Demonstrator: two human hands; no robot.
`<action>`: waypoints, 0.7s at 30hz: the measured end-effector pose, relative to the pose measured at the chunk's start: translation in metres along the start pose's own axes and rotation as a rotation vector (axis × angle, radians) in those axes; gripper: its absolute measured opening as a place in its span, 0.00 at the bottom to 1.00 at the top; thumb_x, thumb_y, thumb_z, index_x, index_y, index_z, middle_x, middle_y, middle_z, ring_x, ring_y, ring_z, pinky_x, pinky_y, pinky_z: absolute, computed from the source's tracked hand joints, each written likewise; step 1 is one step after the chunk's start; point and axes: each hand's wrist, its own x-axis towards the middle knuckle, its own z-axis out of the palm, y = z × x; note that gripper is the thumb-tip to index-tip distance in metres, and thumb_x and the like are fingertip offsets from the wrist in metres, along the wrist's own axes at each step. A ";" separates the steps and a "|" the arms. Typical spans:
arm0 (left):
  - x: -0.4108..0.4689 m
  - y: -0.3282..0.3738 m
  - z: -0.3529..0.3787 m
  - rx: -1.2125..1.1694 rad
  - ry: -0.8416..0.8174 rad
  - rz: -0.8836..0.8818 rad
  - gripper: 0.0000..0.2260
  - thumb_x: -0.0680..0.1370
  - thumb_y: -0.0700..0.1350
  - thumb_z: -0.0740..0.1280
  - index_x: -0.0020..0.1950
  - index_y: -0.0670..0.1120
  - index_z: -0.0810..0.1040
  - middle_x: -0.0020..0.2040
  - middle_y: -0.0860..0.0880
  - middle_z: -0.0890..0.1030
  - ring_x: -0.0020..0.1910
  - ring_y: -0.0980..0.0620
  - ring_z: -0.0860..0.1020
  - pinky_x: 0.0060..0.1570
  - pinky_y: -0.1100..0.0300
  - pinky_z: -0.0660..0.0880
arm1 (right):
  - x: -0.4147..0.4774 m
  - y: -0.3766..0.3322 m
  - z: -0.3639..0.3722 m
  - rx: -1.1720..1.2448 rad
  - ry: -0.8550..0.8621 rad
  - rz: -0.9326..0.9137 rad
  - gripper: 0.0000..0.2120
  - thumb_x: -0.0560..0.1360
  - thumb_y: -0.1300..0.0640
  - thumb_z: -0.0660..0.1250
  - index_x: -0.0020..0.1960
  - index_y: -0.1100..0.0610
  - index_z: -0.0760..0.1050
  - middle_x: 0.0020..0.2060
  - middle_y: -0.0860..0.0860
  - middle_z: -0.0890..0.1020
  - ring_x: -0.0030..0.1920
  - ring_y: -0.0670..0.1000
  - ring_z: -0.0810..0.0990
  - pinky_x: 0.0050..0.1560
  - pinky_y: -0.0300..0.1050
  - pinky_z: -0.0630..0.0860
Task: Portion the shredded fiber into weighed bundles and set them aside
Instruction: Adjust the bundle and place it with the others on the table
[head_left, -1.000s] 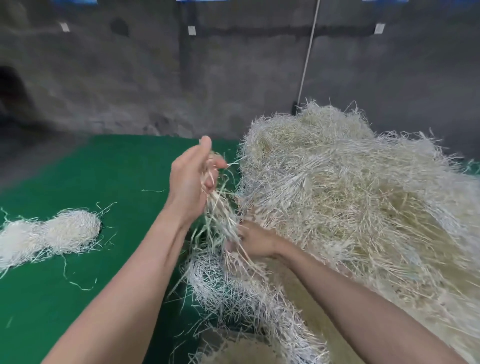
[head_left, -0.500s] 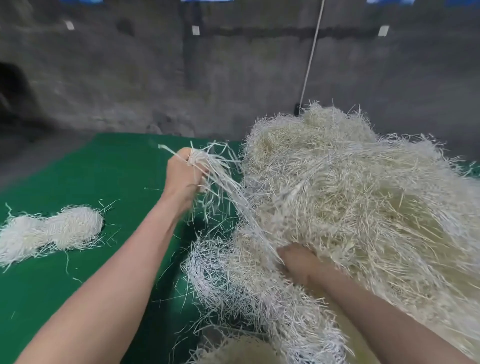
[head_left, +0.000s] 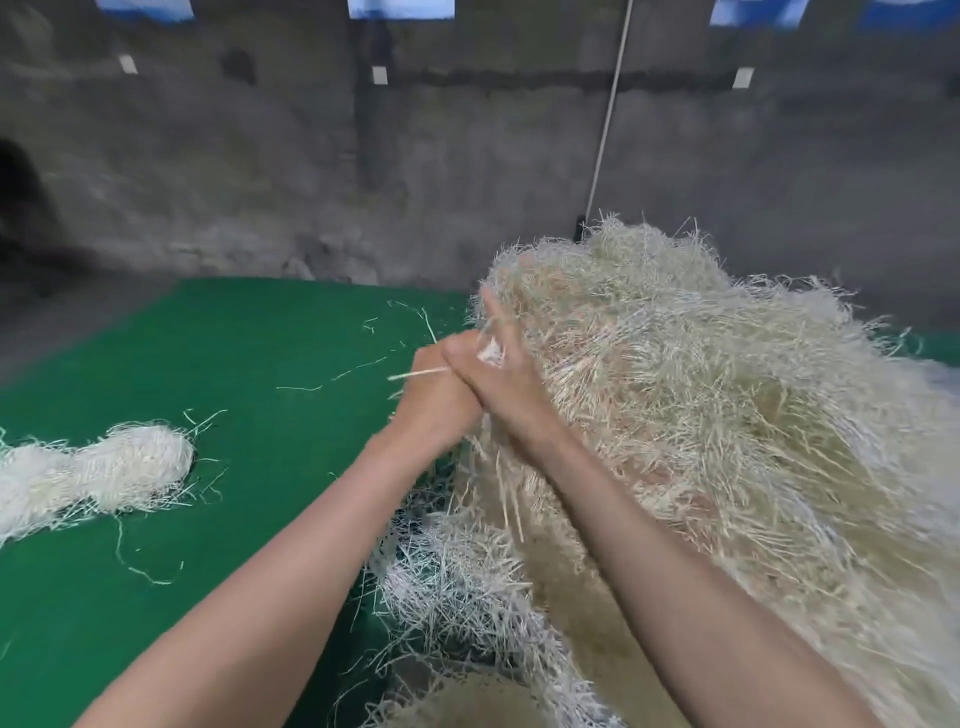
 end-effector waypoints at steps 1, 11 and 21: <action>-0.005 0.002 -0.001 0.041 -0.056 0.054 0.12 0.76 0.32 0.60 0.49 0.48 0.75 0.43 0.49 0.75 0.38 0.55 0.74 0.37 0.65 0.70 | 0.003 0.007 0.010 0.190 0.073 0.145 0.27 0.73 0.48 0.69 0.70 0.44 0.66 0.69 0.51 0.70 0.64 0.55 0.74 0.61 0.56 0.74; -0.063 -0.015 -0.030 0.111 0.173 0.145 0.12 0.77 0.38 0.67 0.34 0.48 0.81 0.42 0.53 0.81 0.41 0.60 0.79 0.46 0.74 0.69 | -0.017 0.026 0.018 -0.045 0.335 0.284 0.10 0.79 0.50 0.61 0.41 0.48 0.75 0.57 0.48 0.75 0.58 0.53 0.77 0.62 0.45 0.72; -0.106 -0.045 -0.016 -1.258 -0.200 -1.066 0.34 0.77 0.69 0.47 0.70 0.47 0.68 0.68 0.40 0.70 0.64 0.36 0.70 0.59 0.39 0.66 | -0.017 -0.031 0.037 0.550 0.599 0.345 0.25 0.75 0.41 0.63 0.60 0.61 0.73 0.53 0.56 0.79 0.50 0.52 0.79 0.53 0.49 0.77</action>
